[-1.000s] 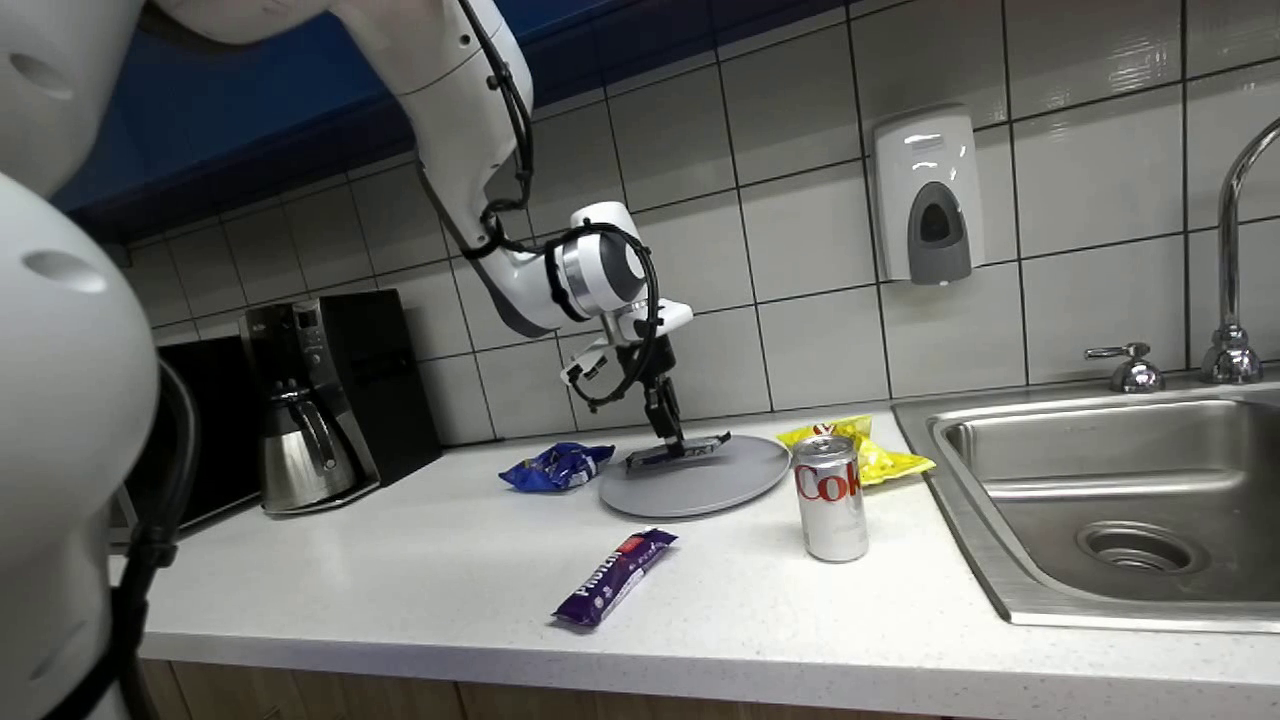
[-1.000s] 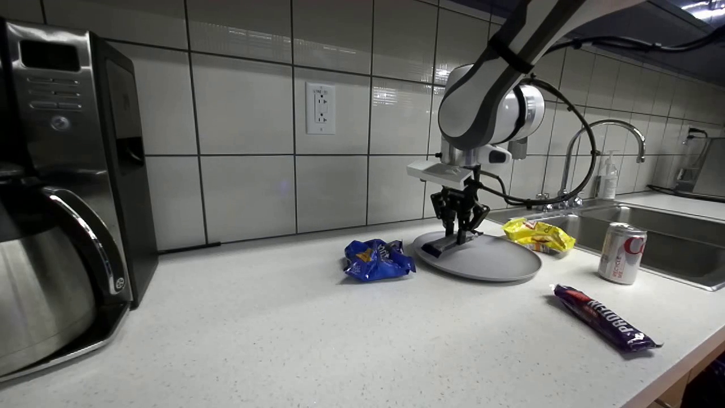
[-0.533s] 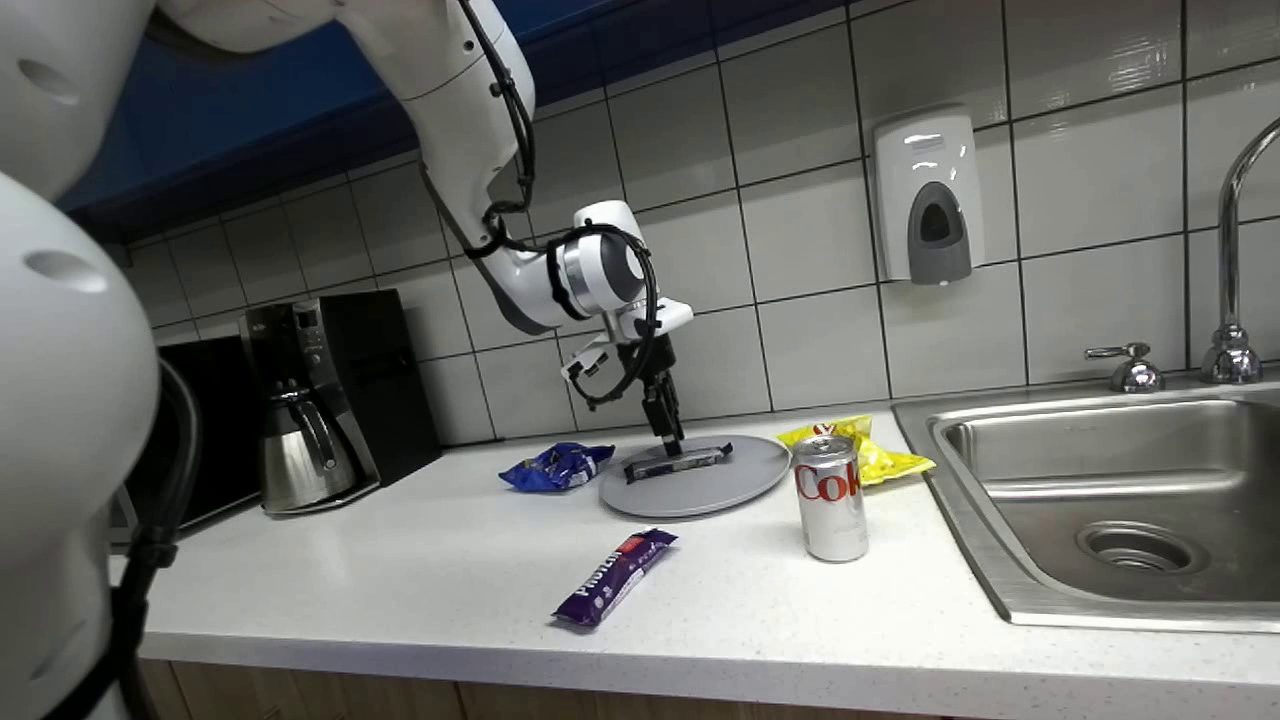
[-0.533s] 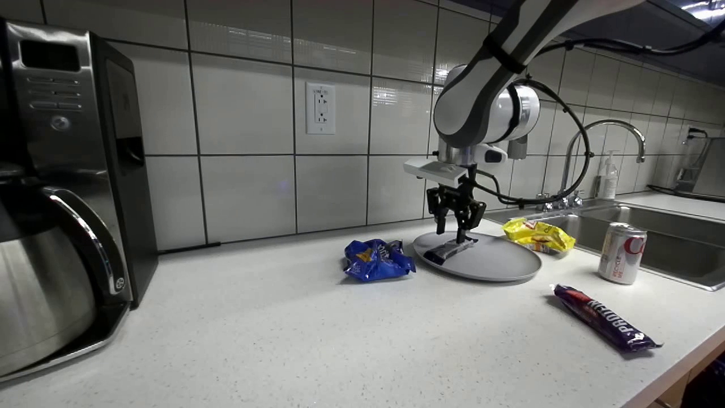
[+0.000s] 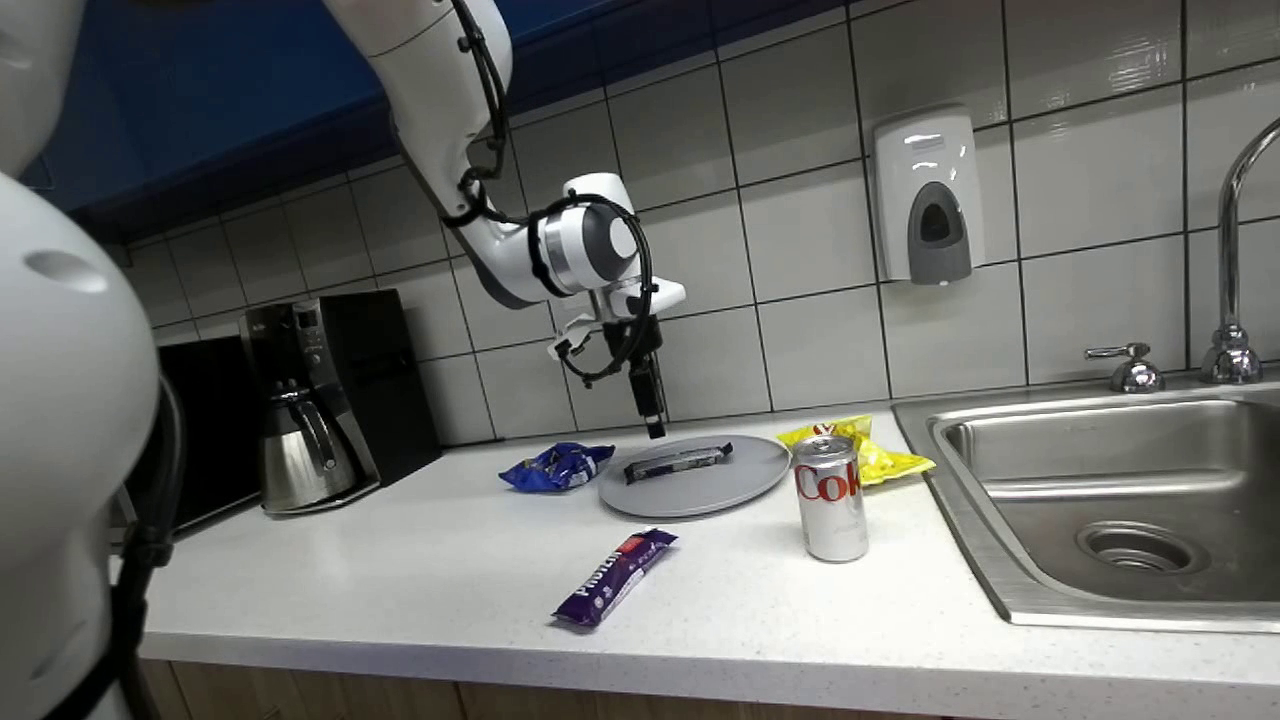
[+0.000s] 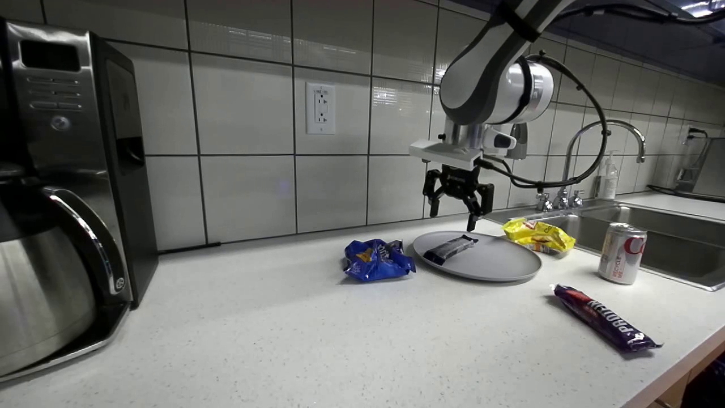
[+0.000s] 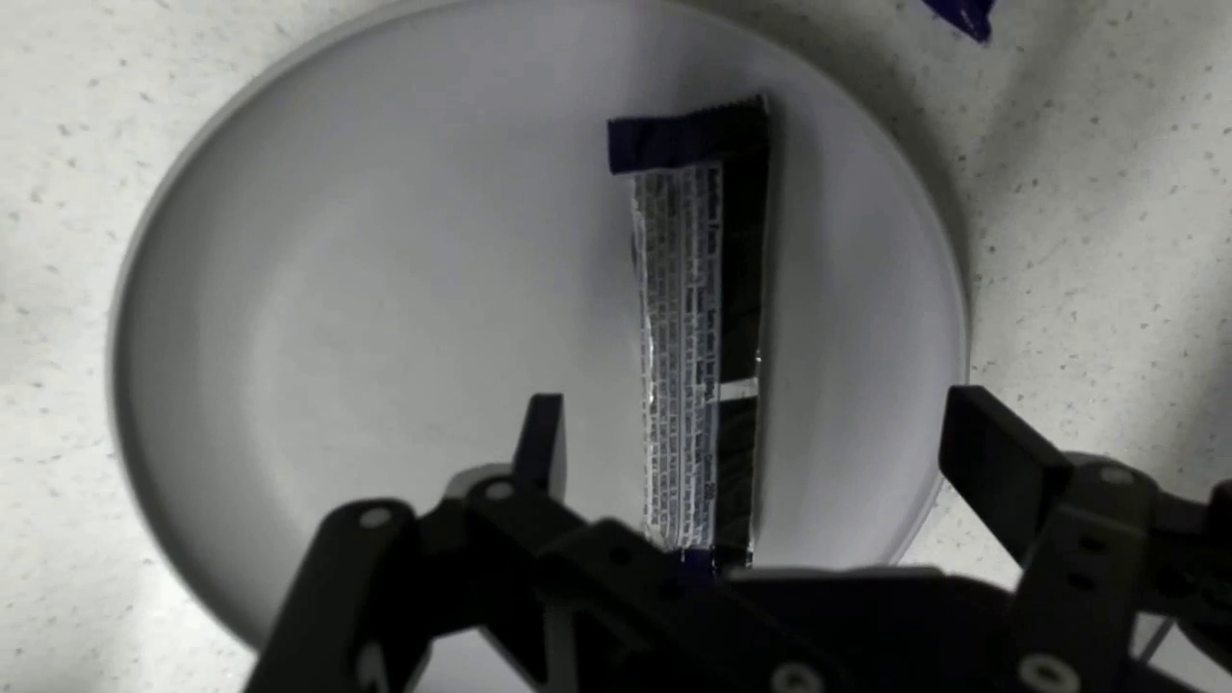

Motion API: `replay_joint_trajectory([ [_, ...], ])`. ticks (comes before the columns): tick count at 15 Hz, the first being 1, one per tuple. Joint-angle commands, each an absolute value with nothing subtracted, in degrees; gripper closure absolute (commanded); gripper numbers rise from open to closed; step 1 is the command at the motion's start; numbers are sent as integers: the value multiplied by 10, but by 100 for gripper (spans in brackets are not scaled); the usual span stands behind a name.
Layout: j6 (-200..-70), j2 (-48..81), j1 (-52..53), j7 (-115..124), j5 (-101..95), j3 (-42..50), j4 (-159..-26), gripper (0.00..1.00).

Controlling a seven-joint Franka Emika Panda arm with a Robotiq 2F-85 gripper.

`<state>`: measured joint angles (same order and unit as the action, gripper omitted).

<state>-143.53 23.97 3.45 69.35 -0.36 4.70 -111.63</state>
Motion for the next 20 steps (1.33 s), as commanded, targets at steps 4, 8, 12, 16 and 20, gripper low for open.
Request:
replay_joint_trajectory([
  [4,-1432,137,24,541,12,36,-1233,0],
  [8,-1428,86,21,462,14,36,-1296,0],
  [12,-1418,37,19,407,11,39,-1357,0],
  [16,-1424,8,12,388,-10,45,-1398,0],
  [20,-1429,29,12,401,-3,40,-1384,0],
])
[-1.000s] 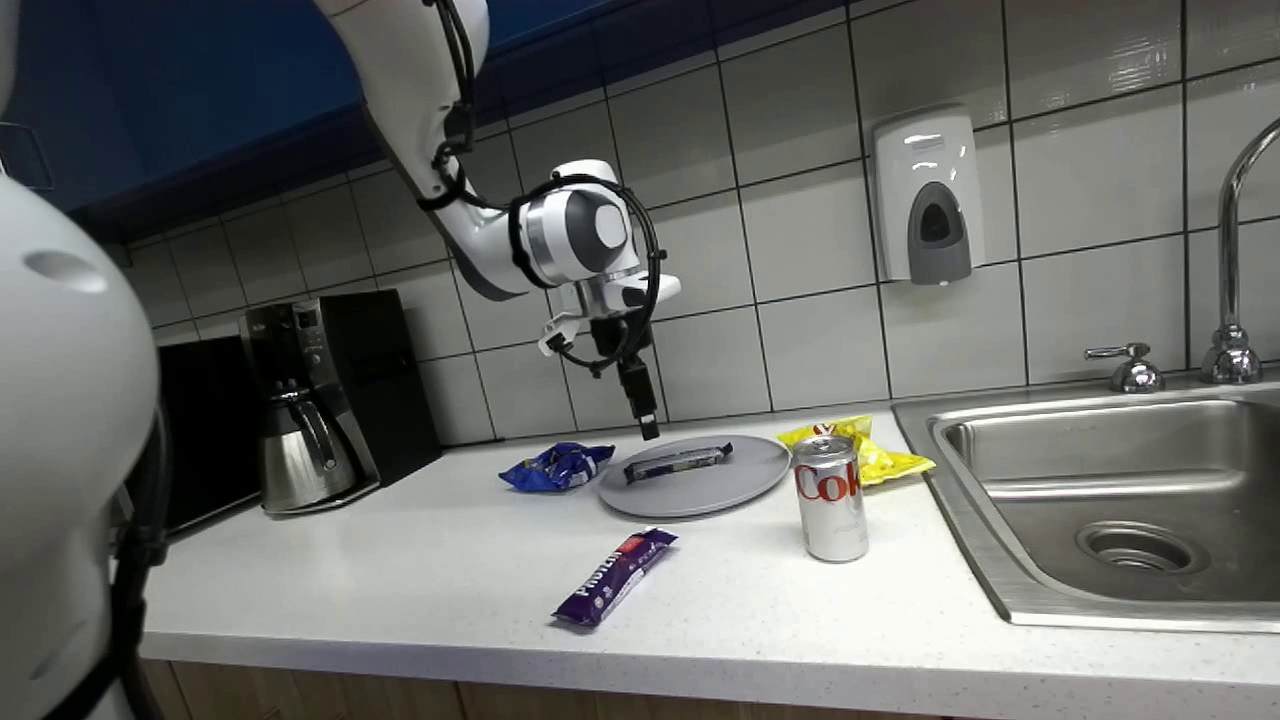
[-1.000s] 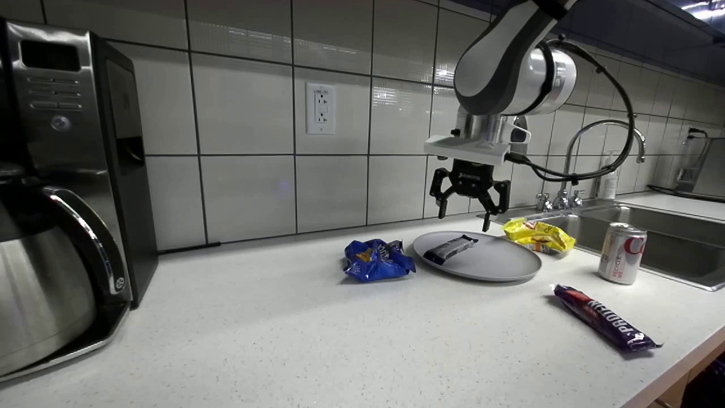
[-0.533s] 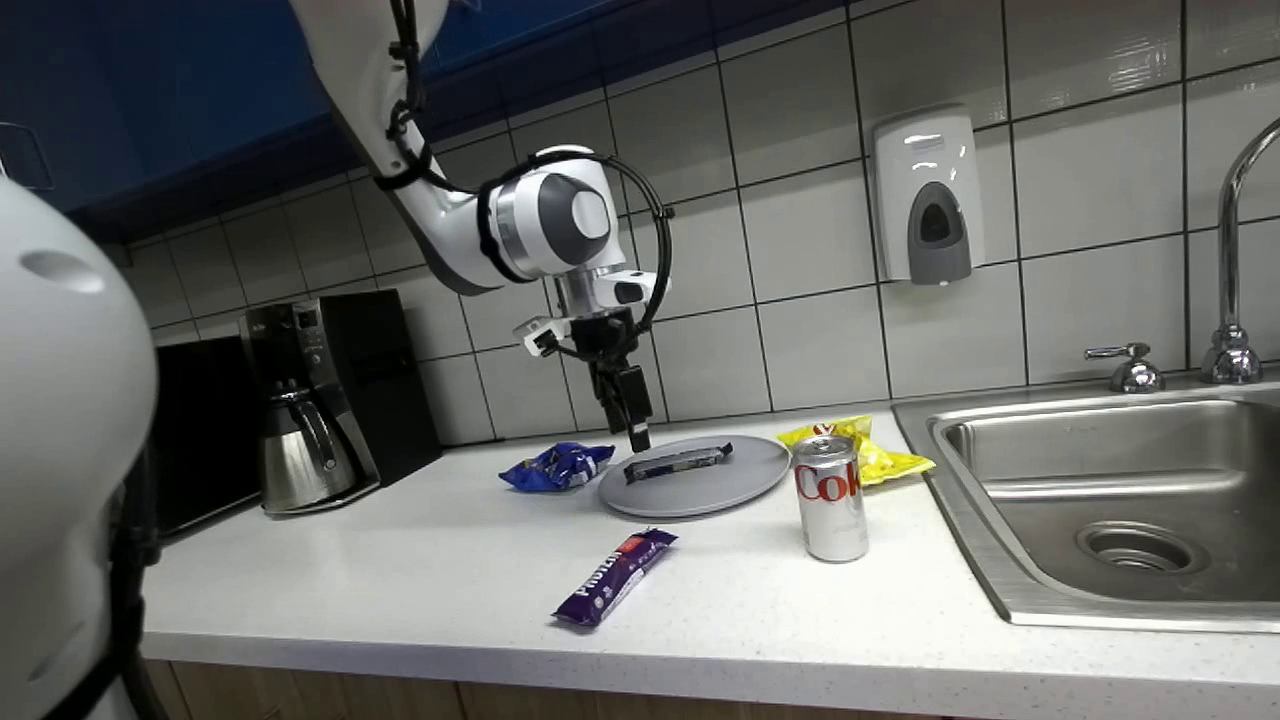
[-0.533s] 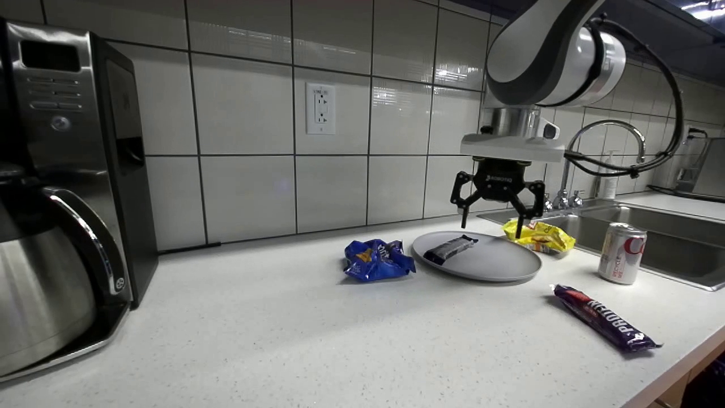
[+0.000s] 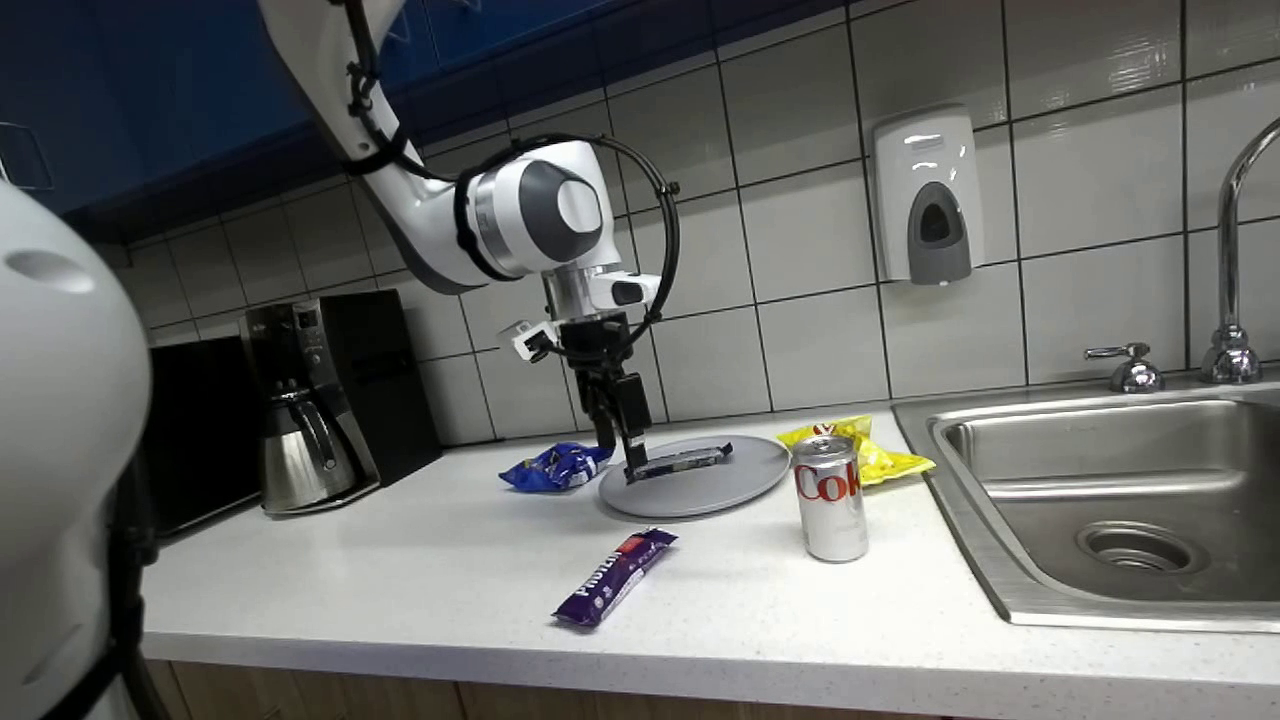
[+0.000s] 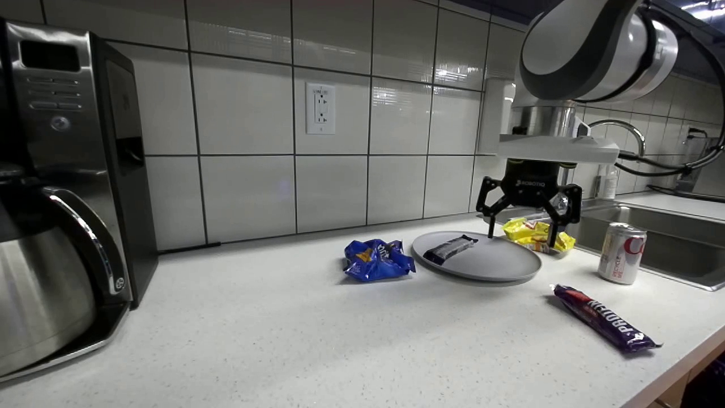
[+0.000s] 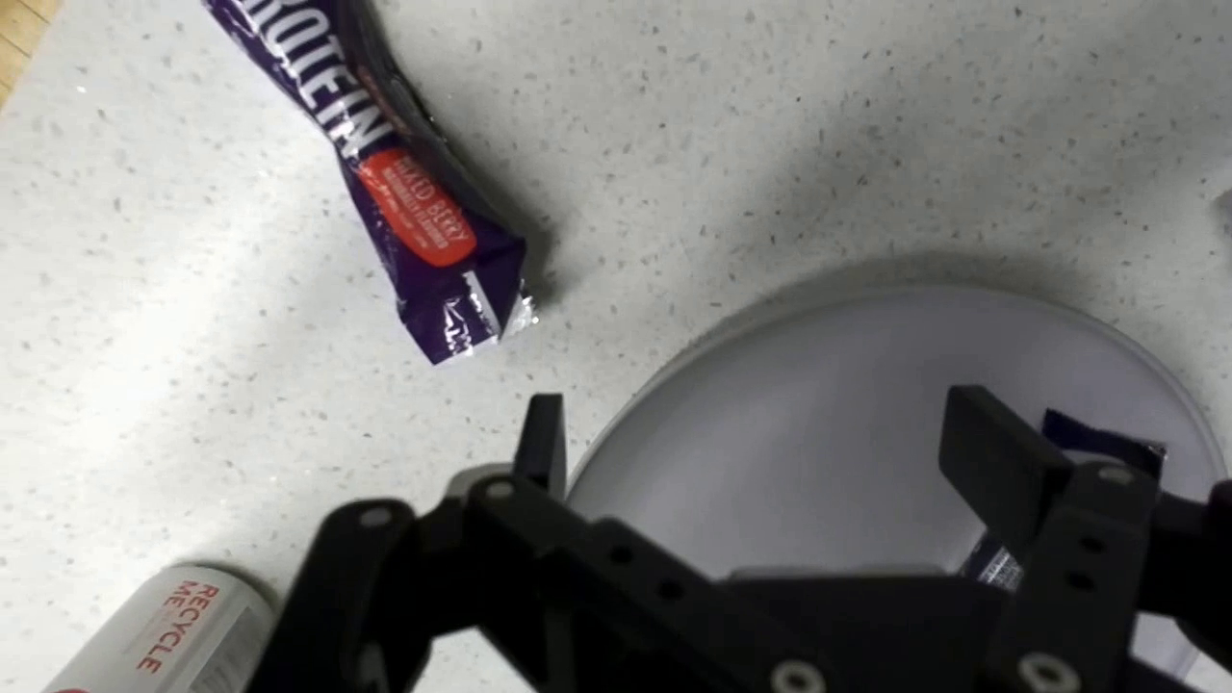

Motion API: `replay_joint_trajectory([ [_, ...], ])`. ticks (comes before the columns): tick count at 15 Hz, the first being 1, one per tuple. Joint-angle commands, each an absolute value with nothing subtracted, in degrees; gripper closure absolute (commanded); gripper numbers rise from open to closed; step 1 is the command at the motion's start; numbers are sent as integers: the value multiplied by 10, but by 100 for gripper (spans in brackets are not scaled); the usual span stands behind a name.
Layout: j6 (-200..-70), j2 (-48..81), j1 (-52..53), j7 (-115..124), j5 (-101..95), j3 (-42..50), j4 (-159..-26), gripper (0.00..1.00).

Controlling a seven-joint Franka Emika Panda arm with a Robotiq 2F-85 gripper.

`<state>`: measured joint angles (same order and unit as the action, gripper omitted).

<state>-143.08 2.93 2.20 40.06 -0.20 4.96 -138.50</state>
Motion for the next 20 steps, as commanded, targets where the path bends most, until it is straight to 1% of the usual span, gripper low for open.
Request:
replay_joint_trajectory([
  [1,-1429,28,12,401,-3,40,-1385,0],
  [14,-1430,28,12,400,-3,40,-1386,0],
  [20,-1443,0,7,307,49,35,-1418,0],
])
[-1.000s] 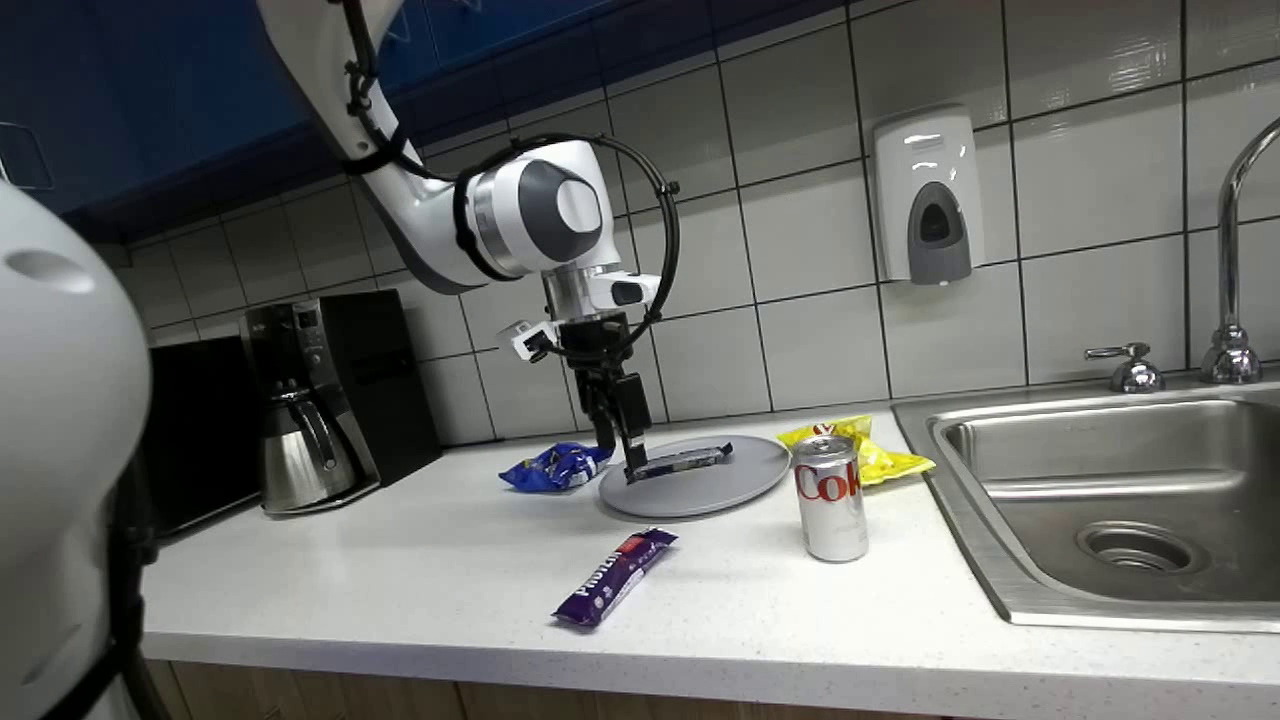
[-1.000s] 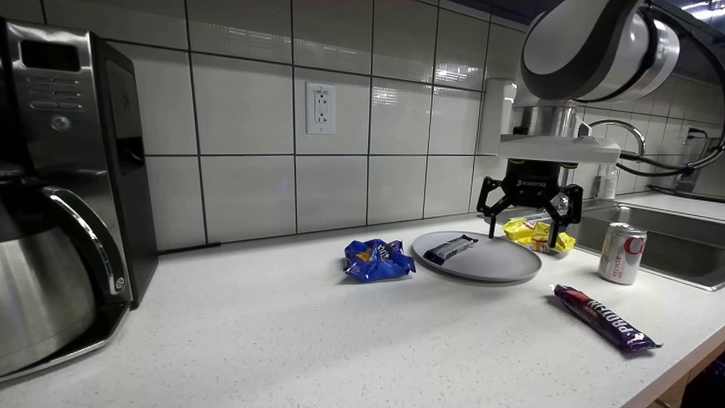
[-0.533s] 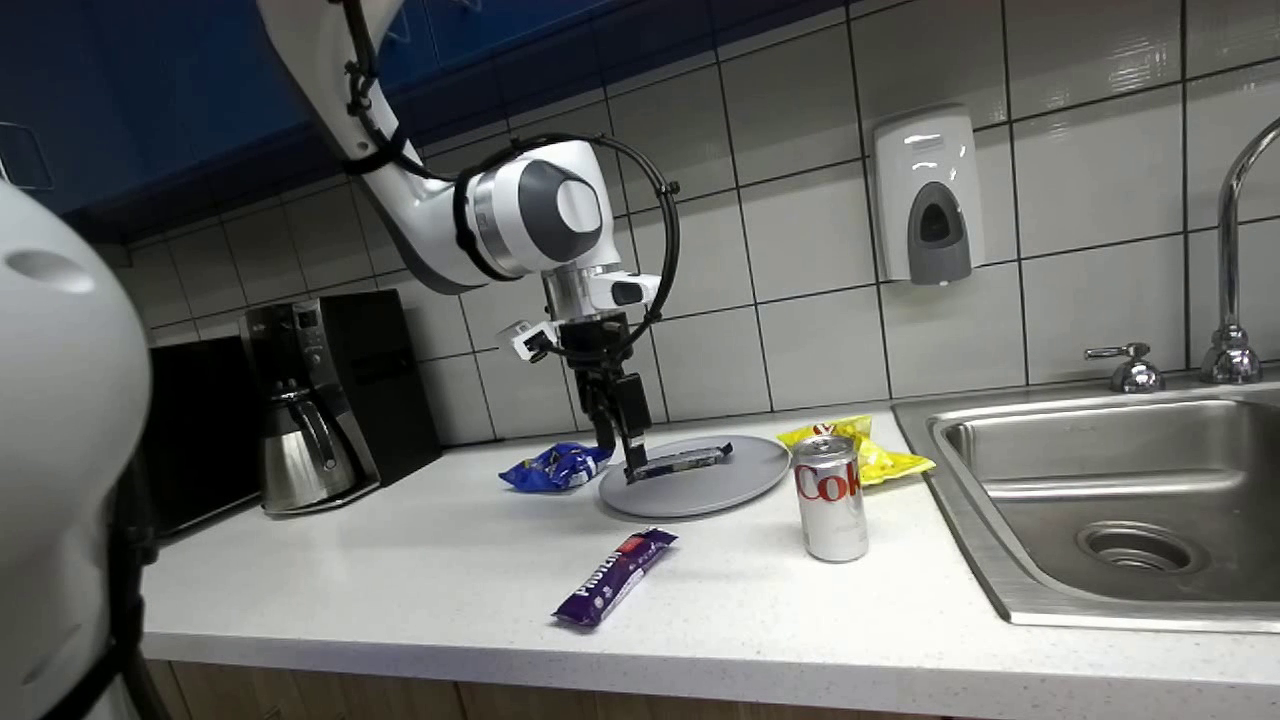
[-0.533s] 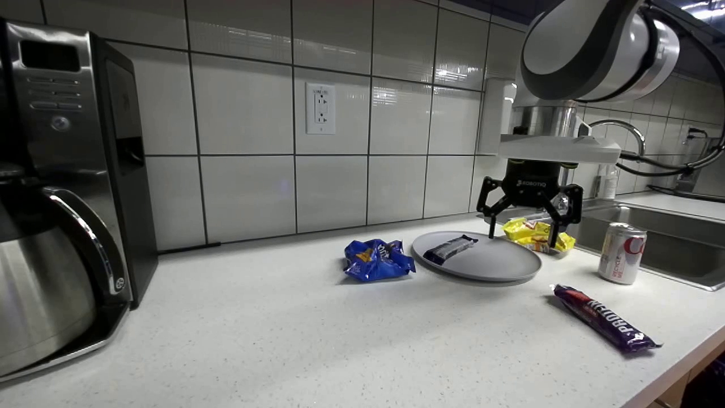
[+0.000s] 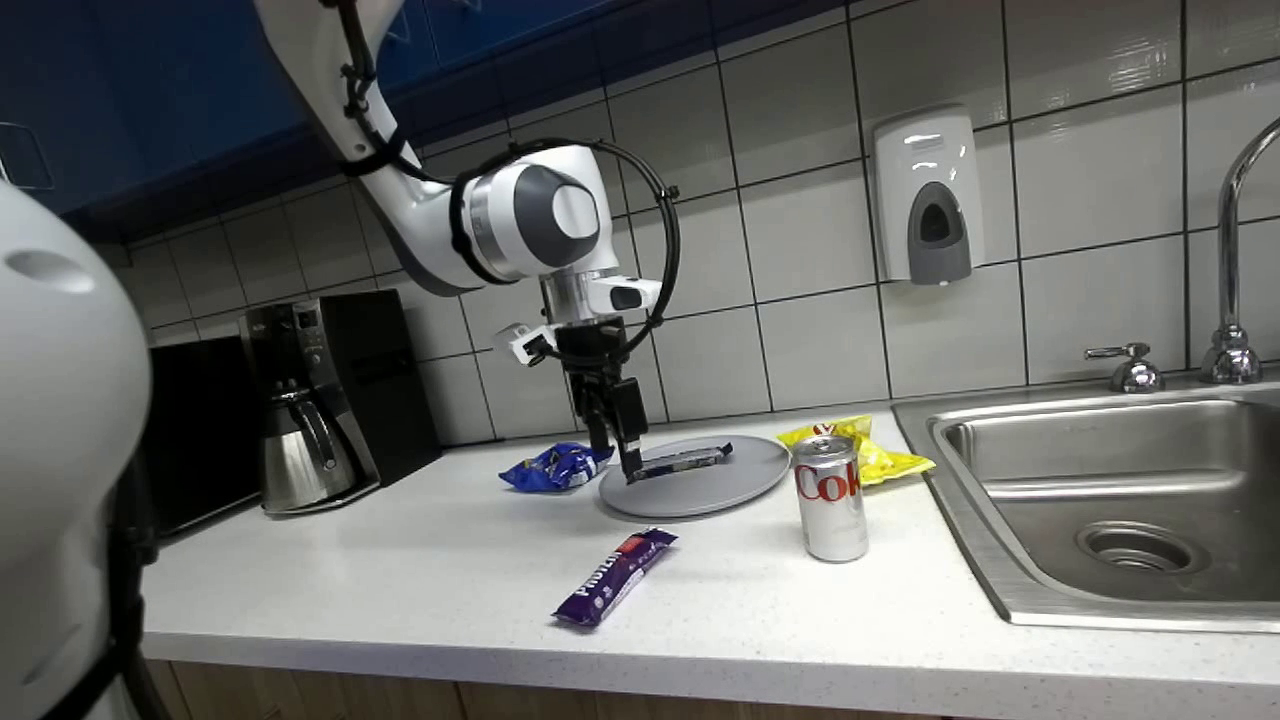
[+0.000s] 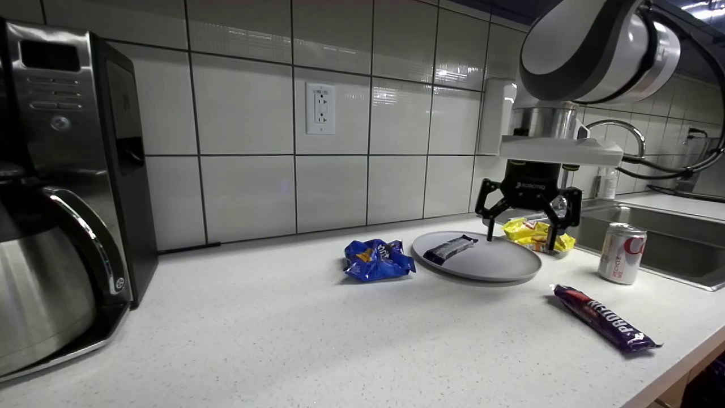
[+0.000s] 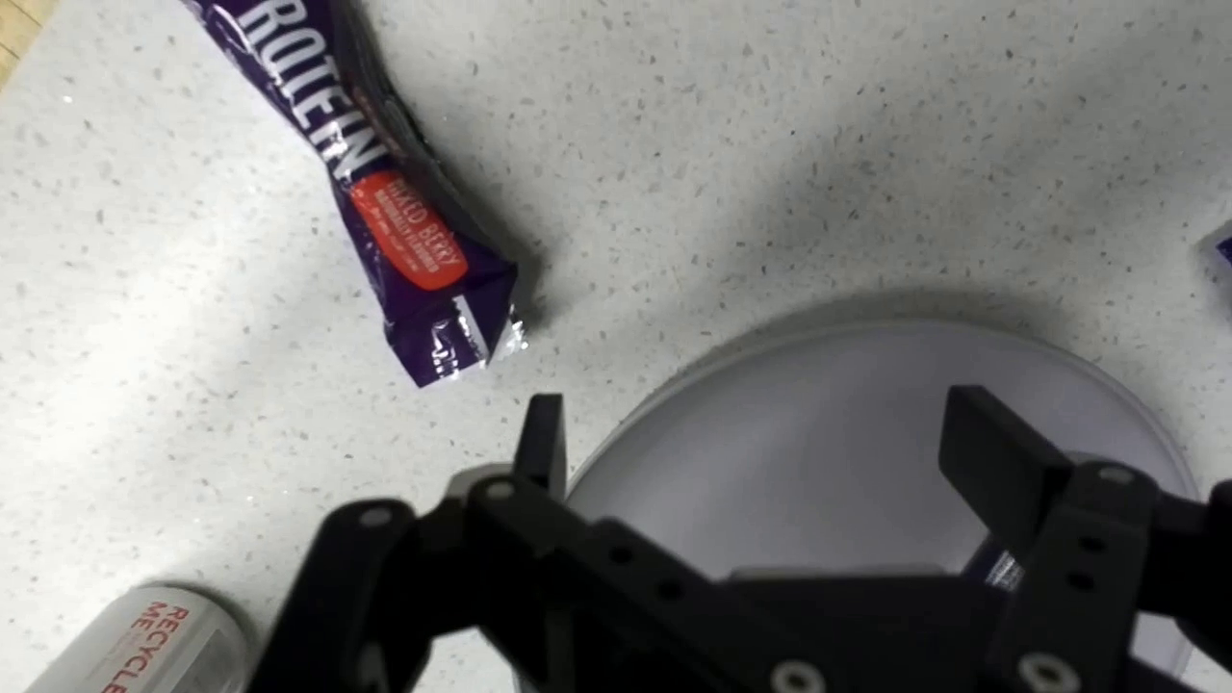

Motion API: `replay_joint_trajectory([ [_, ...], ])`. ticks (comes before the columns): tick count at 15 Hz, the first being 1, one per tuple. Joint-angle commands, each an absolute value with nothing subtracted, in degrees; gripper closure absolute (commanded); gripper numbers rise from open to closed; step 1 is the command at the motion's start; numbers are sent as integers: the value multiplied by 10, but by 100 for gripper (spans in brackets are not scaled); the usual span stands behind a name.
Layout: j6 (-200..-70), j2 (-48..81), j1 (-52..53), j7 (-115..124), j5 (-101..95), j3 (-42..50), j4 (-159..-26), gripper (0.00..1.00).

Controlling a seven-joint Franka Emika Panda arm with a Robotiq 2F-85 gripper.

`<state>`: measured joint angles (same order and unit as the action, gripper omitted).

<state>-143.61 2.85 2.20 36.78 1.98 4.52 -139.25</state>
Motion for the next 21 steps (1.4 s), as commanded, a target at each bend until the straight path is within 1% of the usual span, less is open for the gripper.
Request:
replay_joint_trajectory([
  [1,-1442,-5,7,291,53,35,-1424,0],
  [13,-1420,-94,-7,180,30,38,-1509,0],
  [21,-1432,-94,-34,158,20,42,-1542,0],
])
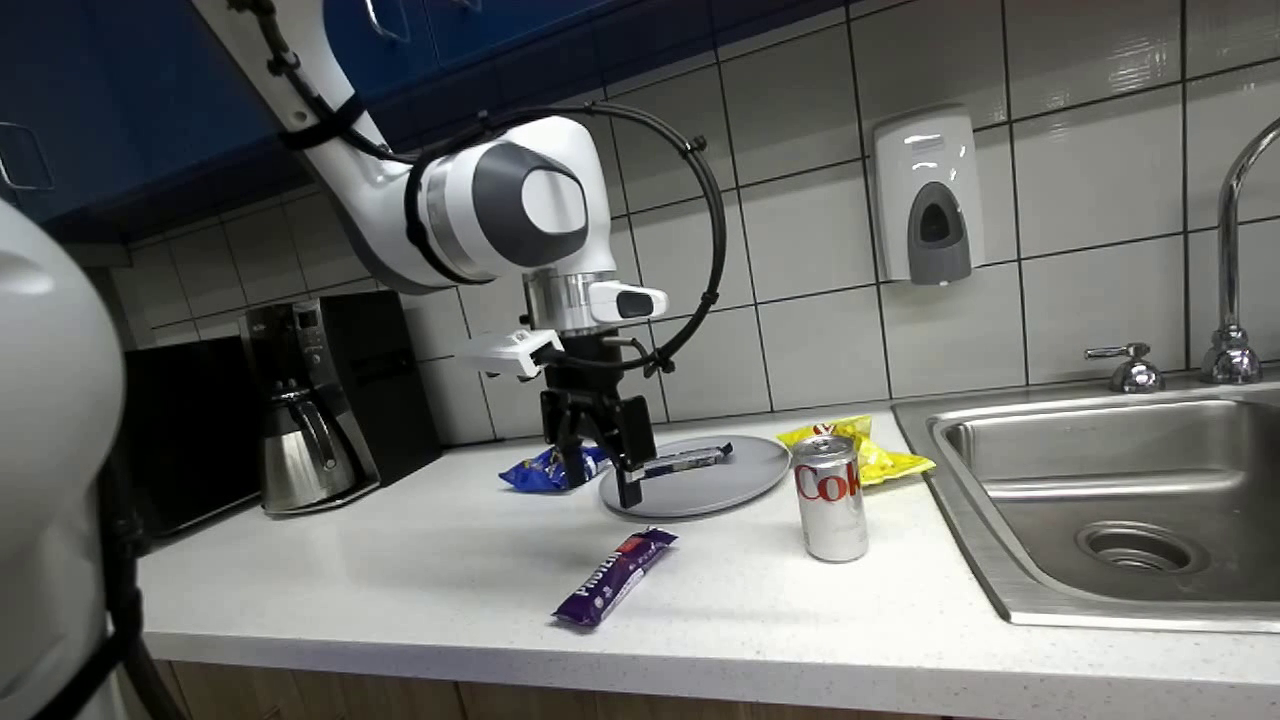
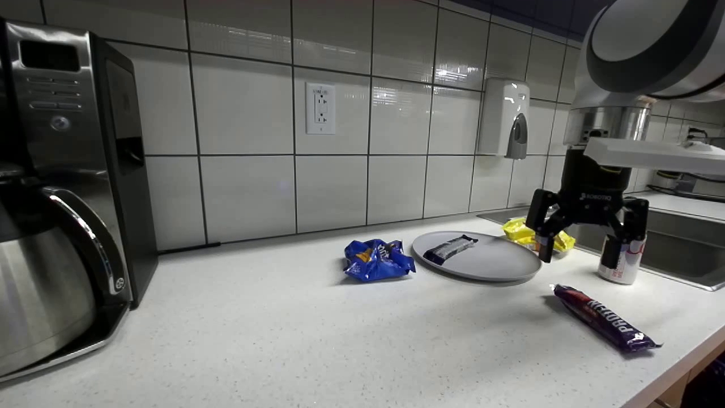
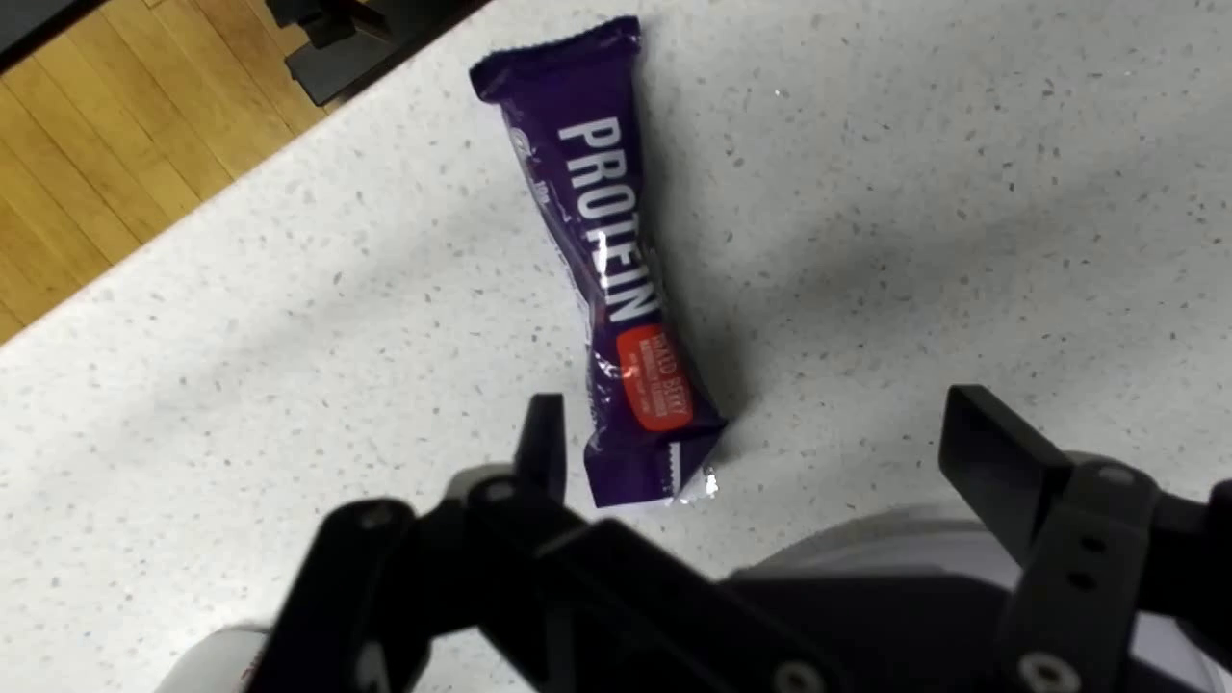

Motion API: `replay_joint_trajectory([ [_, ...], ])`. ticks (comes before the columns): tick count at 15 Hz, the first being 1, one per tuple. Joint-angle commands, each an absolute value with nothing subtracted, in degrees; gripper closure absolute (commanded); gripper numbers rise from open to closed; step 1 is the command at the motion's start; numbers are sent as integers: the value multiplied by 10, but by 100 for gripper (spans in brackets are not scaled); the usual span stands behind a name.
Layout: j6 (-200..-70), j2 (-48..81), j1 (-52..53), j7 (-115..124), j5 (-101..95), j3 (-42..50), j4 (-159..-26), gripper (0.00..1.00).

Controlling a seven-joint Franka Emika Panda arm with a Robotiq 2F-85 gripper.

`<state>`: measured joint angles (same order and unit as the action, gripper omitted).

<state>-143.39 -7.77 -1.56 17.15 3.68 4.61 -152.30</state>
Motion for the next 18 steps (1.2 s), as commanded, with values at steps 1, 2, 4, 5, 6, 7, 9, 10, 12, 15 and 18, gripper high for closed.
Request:
replay_joint_trajectory([
  [1,-1432,-91,-37,159,17,42,-1545,0],
  [2,-1432,-86,-39,160,16,43,-1547,0],
  [4,-1433,-78,-44,164,12,44,-1551,0],
  [5,-1434,-75,-45,165,10,44,-1554,0],
  [6,-1434,-71,-47,166,8,45,-1555,0],
  [7,-1435,-67,-48,167,6,45,-1556,0],
  [9,-1439,-53,-50,173,2,47,-1556,0],
  [10,-1442,-46,-50,175,1,47,-1555,0],
  [12,-1446,-33,-50,178,3,49,-1551,0],
  [15,-1451,-19,-49,181,3,51,-1545,0],
  [18,-1454,-9,-48,186,0,53,-1541,0],
])
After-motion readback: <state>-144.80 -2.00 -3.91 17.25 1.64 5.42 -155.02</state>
